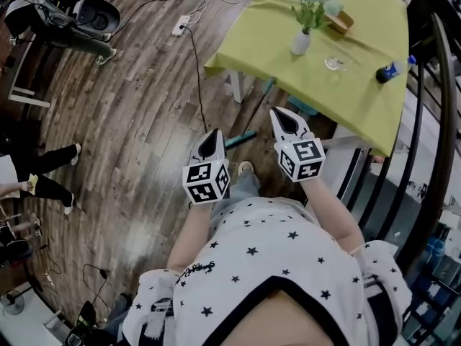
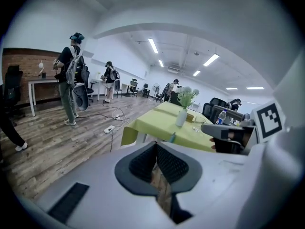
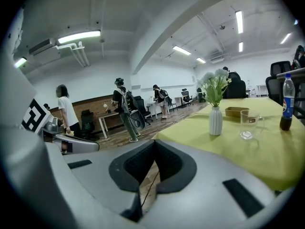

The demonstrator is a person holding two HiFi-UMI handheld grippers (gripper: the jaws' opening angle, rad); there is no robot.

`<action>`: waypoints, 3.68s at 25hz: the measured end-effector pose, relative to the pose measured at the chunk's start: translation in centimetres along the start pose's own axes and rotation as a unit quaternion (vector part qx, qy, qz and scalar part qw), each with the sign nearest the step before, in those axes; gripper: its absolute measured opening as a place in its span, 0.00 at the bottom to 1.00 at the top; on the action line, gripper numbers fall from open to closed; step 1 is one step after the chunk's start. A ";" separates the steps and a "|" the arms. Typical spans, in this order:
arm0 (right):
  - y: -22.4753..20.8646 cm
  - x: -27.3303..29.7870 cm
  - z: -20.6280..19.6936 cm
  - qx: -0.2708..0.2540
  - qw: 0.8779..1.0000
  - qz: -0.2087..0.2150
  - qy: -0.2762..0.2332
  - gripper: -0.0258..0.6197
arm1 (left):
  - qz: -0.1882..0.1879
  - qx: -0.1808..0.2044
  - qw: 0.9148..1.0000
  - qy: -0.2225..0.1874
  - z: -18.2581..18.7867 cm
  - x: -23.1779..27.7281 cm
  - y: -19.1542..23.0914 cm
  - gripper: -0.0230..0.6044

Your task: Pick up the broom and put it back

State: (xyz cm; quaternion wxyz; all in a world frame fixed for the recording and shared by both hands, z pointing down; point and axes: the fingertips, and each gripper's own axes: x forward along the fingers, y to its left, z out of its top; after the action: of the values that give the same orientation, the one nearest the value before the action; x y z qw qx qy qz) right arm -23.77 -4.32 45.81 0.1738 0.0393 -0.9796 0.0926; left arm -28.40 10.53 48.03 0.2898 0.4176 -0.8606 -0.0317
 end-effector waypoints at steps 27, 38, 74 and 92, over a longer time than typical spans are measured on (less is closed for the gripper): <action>-8.0 10.9 -7.4 0.041 0.996 -0.048 0.060 0.04 | -0.016 -0.003 0.999 0.045 -1.6 9.0 2.7 0.06; -8.6 13.8 -11.3 0.067 0.992 -0.058 0.088 0.21 | -0.009 -0.016 0.998 0.053 -3.0 9.7 4.8 0.06; -10.6 17.3 -14.5 0.064 0.986 -0.096 0.121 0.17 | -0.009 -0.027 0.997 0.075 -5.2 9.9 6.0 0.06; -5.3 13.0 -11.6 -0.019 0.992 -0.051 0.115 0.17 | -0.030 -0.015 0.999 0.036 -1.8 8.8 4.0 0.06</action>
State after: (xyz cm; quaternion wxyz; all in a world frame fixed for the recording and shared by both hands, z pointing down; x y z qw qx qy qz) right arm -31.53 -7.80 61.98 0.2906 0.0756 -0.9513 0.0693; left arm -34.52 7.01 54.83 0.3260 0.4393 -0.8362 -0.0385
